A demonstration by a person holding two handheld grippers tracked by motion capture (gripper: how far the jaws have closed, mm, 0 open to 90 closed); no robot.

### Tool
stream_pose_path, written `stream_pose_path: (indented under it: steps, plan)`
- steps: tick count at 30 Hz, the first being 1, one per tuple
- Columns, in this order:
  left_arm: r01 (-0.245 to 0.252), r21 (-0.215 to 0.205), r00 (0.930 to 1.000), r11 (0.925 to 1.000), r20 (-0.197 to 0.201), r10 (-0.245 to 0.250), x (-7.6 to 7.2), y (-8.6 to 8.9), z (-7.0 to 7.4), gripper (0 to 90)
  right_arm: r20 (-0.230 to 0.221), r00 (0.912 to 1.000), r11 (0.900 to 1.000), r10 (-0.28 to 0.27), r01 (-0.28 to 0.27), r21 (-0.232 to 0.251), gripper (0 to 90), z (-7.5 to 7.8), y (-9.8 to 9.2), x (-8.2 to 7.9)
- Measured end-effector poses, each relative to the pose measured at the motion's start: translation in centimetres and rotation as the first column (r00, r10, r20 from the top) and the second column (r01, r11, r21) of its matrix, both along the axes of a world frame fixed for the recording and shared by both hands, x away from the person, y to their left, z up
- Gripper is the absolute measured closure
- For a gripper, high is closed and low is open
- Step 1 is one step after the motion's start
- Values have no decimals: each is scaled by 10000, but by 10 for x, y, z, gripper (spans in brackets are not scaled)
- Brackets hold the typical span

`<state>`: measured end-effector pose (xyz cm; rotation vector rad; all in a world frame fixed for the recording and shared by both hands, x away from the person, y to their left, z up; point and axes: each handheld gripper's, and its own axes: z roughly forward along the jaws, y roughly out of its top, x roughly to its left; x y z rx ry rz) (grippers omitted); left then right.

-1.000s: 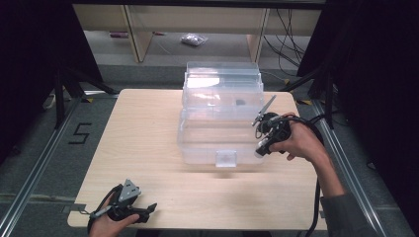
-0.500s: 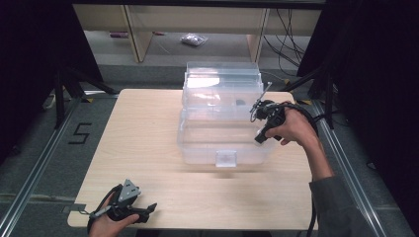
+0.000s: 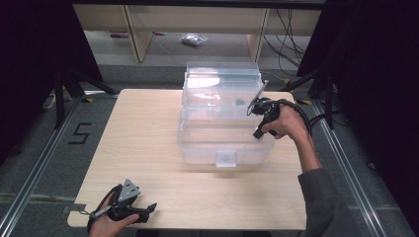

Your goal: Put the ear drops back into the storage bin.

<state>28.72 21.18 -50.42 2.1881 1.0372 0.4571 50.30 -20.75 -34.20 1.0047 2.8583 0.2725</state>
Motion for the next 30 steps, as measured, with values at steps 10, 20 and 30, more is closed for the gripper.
stream_pose_path:
  steps: [10,20,30]
  plan:
    - [66,-11,10000,10000,-30,-66,0,0,1,150,5,10000,10000,-50,50,-58,602,-11,0,12]
    - [-7,-30,10000,10000,-37,6,0,0,0,150,-392,9983,9990,-436,434,-64,601,-29,2,19]
    - [17,26,10000,10000,-22,-17,0,0,0,150,-618,9956,9975,-707,705,-40,601,-49,1,25]
